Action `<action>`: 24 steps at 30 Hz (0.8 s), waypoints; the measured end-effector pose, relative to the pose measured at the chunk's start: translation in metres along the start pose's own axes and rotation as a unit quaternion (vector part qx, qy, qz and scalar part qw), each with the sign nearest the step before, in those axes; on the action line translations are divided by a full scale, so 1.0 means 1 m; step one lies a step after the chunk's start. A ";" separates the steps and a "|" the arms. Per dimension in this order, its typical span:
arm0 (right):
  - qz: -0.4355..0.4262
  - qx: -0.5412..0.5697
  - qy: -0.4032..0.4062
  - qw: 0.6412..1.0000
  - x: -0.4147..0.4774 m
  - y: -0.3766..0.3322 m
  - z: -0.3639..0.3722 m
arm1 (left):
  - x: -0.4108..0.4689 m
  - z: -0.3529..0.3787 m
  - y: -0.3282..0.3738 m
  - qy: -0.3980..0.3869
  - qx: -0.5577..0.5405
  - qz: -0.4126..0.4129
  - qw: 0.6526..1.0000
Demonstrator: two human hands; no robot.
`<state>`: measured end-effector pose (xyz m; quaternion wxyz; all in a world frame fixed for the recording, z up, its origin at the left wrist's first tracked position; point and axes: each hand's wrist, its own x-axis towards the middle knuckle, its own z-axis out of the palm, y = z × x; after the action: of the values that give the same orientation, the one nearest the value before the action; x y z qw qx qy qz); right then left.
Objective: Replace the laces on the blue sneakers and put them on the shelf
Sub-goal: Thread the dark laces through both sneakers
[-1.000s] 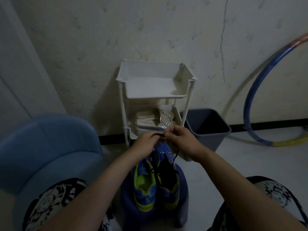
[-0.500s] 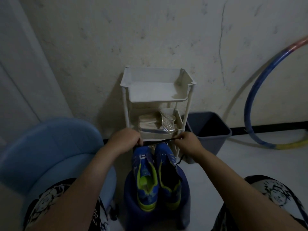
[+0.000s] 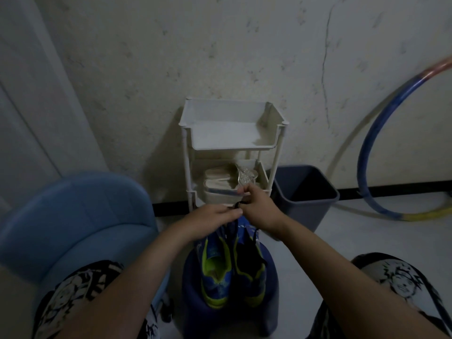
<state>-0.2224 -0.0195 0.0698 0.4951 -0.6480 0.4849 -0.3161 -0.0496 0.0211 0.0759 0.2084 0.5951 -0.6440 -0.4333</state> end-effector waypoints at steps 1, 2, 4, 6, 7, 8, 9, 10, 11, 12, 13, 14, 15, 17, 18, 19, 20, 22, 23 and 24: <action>-0.005 -0.003 0.000 1.000 0.000 -0.003 0.000 | 0.000 0.004 0.005 -0.008 -0.004 0.011 1.000; -0.009 -0.009 0.005 1.000 0.002 -0.005 -0.001 | -0.001 0.003 0.011 -0.007 -0.008 0.027 1.000; -0.022 -0.025 0.024 0.999 0.003 -0.006 -0.004 | -0.005 -0.004 0.019 0.018 -0.062 0.056 0.996; -0.029 -0.062 0.029 0.997 0.003 -0.003 -0.006 | -0.005 -0.015 0.016 0.075 -0.178 0.054 0.980; -0.028 -0.083 0.021 0.996 0.004 0.000 -0.007 | -0.005 -0.018 0.015 0.130 -0.250 0.048 0.958; -0.020 -0.106 0.010 0.994 0.004 0.004 -0.007 | -0.004 -0.022 0.011 0.197 -0.328 0.041 0.923; -0.006 -0.127 -0.002 0.992 0.006 0.010 -0.007 | -0.002 -0.026 0.009 0.254 -0.421 0.033 0.870; 0.012 -0.149 -0.018 0.989 0.007 0.016 -0.008 | -0.001 -0.033 0.006 0.285 -0.515 0.030 0.808; 0.032 -0.174 -0.036 0.984 0.008 0.021 -0.009 | -0.001 -0.040 0.005 0.287 -0.605 0.032 0.742; 0.055 -0.197 -0.053 0.977 0.009 0.027 -0.010 | -0.002 -0.048 0.002 0.275 -0.674 0.043 0.685; 0.082 -0.212 -0.068 0.972 0.009 0.031 -0.010 | -0.002 -0.054 0.000 0.259 -0.719 0.057 0.643; 0.105 -0.210 -0.079 0.969 0.008 0.032 -0.009 | -0.002 -0.057 -0.004 0.254 -0.733 0.061 0.628; 0.117 -0.204 -0.081 0.969 0.007 0.033 -0.009 | -0.003 -0.058 -0.006 0.258 -0.726 0.056 0.635; 0.108 -0.205 -0.065 0.971 0.007 0.028 -0.009 | -0.002 -0.055 -0.012 0.262 -0.677 0.024 0.687; 0.098 -0.215 -0.053 0.970 0.007 0.025 -0.010 | 0.000 -0.053 -0.016 0.263 -0.650 0.001 0.713; 0.089 -0.223 -0.037 0.970 0.008 0.021 -0.012 | 0.000 -0.054 -0.018 0.276 -0.618 -0.025 0.736; 0.079 -0.229 -0.014 0.970 0.009 0.018 -0.014 | 0.001 -0.056 -0.021 0.309 -0.561 -0.048 0.766; 0.057 -0.234 0.047 0.969 0.011 0.015 -0.020 | 0.000 -0.061 -0.026 0.396 -0.369 -0.074 0.838; 0.058 -0.227 0.079 0.969 0.010 0.014 -0.022 | 0.000 -0.063 -0.028 0.421 -0.252 -0.070 0.869; 0.061 -0.217 0.099 0.969 0.009 0.012 -0.024 | -0.002 -0.062 -0.028 0.414 -0.152 -0.054 0.896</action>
<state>-0.2449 -0.0364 0.0651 0.3105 -0.6749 0.6269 -0.2349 0.0161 0.0061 0.0873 0.5205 0.7155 -0.3926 -0.2511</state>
